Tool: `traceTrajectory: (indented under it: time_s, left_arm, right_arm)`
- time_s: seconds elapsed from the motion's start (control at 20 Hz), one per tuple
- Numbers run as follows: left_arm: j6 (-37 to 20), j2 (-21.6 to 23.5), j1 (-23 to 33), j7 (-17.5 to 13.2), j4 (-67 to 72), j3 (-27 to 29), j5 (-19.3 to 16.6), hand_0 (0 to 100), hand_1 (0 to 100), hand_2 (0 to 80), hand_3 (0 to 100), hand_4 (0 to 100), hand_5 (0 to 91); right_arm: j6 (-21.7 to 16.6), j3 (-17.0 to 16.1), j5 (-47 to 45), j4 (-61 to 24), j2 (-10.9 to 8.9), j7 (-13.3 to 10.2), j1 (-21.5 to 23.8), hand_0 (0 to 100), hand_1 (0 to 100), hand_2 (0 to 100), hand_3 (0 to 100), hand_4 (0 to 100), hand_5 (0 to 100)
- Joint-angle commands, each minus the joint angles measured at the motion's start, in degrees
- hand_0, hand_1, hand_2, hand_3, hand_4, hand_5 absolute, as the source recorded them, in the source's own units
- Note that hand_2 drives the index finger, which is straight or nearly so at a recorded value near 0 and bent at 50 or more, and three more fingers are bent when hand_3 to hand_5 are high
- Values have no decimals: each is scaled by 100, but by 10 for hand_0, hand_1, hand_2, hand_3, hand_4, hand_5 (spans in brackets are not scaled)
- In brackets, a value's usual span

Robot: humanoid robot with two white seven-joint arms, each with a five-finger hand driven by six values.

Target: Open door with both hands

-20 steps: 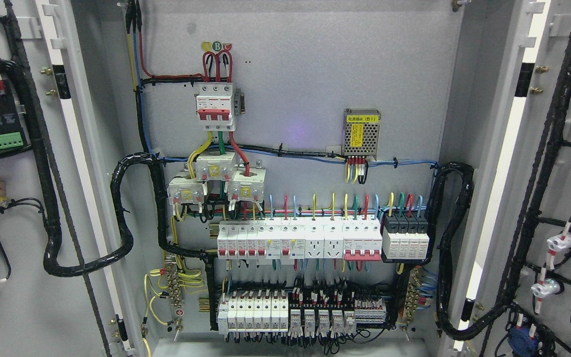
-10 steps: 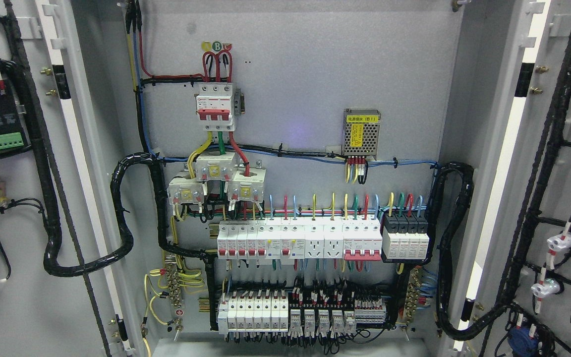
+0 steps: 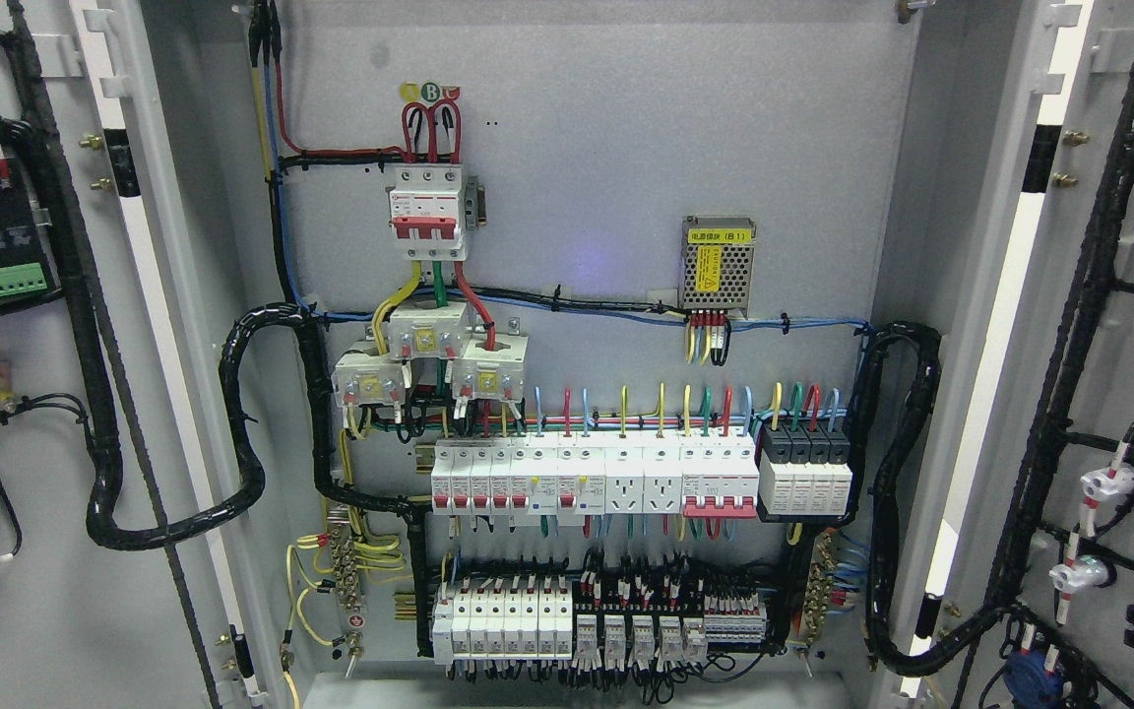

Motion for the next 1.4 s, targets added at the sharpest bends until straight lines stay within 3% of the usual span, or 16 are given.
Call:
traceTrajectory:
  time_s: [0.0, 0.25, 0.65, 0.85, 1.35]
  left_arm:
    - [-959, -656, 412, 0, -728, -560, -670, 0, 0, 0, 0, 0, 0]
    - [-468, -1245, 562, 9, -922, -753, -1076, 0, 0, 0, 0, 0, 0]
    - [1509, -1667, 834, 18, -905, -762, -1322, 0, 0, 0, 0, 0, 0]
    - [2291, -1799, 1115, 44, -870, -753, -1559, 0, 0, 0, 0, 0, 0]
    - [3734, -1817, 1791, 132, -440, -744, -1770, 0, 0, 0, 0, 0, 0]
  right_arm:
    - [-22, 830, 24, -125, -227, 15, 3, 386, 0, 0, 0, 0, 0]
    - [-5, 1569, 234, -29, -306, -3, 3, 386, 0, 0, 0, 0, 0]
    - [-5, 2650, 1131, 647, -69, -3, 20, 386, 0, 0, 0, 0, 0]
    - [-5, 2799, 1211, 1122, 195, -3, 152, 386, 0, 0, 0, 0, 0]
    - [-14, 3169, 1211, 2273, 204, 32, 846, 386, 0, 0, 0, 0, 0]
